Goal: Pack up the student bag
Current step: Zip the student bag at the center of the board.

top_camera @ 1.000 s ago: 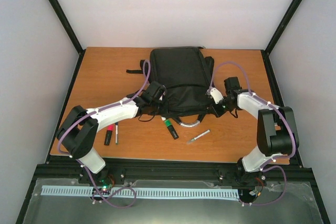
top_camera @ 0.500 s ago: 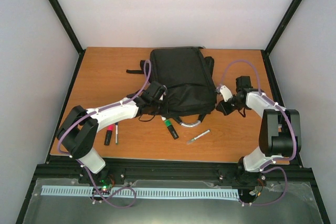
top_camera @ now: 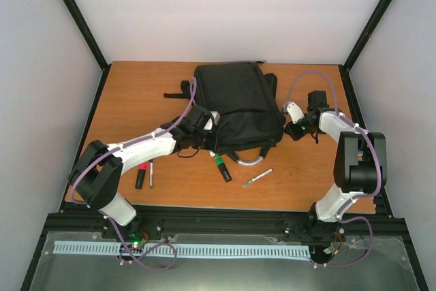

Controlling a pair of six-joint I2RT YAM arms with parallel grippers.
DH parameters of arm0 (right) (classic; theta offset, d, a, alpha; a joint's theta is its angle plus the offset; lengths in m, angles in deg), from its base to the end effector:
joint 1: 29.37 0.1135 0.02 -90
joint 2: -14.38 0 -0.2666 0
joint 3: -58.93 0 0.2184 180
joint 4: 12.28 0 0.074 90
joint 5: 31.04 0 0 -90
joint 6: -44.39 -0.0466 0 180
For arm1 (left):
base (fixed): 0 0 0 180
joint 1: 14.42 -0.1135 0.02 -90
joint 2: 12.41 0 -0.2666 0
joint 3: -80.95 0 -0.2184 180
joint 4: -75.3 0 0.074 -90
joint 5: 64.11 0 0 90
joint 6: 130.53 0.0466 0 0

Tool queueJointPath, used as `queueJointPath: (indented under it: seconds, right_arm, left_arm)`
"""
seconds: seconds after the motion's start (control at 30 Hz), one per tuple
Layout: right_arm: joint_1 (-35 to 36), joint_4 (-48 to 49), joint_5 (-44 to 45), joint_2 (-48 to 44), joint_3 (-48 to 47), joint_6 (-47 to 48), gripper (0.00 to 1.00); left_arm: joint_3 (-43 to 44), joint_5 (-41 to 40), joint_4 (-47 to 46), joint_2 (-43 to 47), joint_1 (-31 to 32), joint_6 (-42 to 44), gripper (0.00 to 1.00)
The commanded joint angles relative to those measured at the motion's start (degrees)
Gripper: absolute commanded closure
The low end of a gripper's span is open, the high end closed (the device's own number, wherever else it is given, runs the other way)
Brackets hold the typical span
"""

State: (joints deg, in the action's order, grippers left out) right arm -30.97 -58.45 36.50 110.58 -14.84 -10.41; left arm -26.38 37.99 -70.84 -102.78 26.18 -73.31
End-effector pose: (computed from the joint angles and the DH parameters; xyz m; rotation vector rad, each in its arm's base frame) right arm 0.2938 0.0096 0.1862 -0.8602 2.5055 0.3408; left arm 0.2245 -0.2053 0.2200 0.2753 2.6079 -0.7686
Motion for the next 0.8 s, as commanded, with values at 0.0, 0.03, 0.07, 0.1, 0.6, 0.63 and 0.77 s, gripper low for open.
queueJointPath:
  seconds: [0.0,0.03,0.07,0.1,0.6,0.63,0.77]
  right_arm:
    - [-1.1,2.1,2.2,0.0,-1.9,1.6,0.97]
    - [-1.1,2.2,2.1,-0.5,-1.3,1.7,0.97]
    - [-1.1,2.3,2.3,-1.1,-0.7,2.0,0.97]
    - [-1.1,2.5,2.5,-1.8,0.3,2.4,0.97]
    - [7.9,1.6,-0.5,-20.5,18.0,2.6,0.97]
    - [9.4,1.6,-0.5,-20.2,17.7,2.3,0.97]
    - [12.0,2.2,-1.8,-18.6,15.3,1.4,0.97]
  left_arm:
    - [0.3,-1.2,1.9,3.5,-0.2,3.8,0.99]
    - [0.4,-1.5,2.0,3.6,-0.2,3.9,0.99]
    - [0.4,-2.0,2.1,3.7,-0.2,3.9,0.99]
    - [0.7,-2.9,2.4,3.6,-0.2,4.0,0.99]
    - [8.0,-20.4,6.5,-1.6,-4.6,6.1,0.79]
    - [8.7,-20.7,7.0,-1.5,-4.7,5.6,0.68]
    - [9.0,-19.6,8.5,2.1,-4.6,-0.1,0.44]
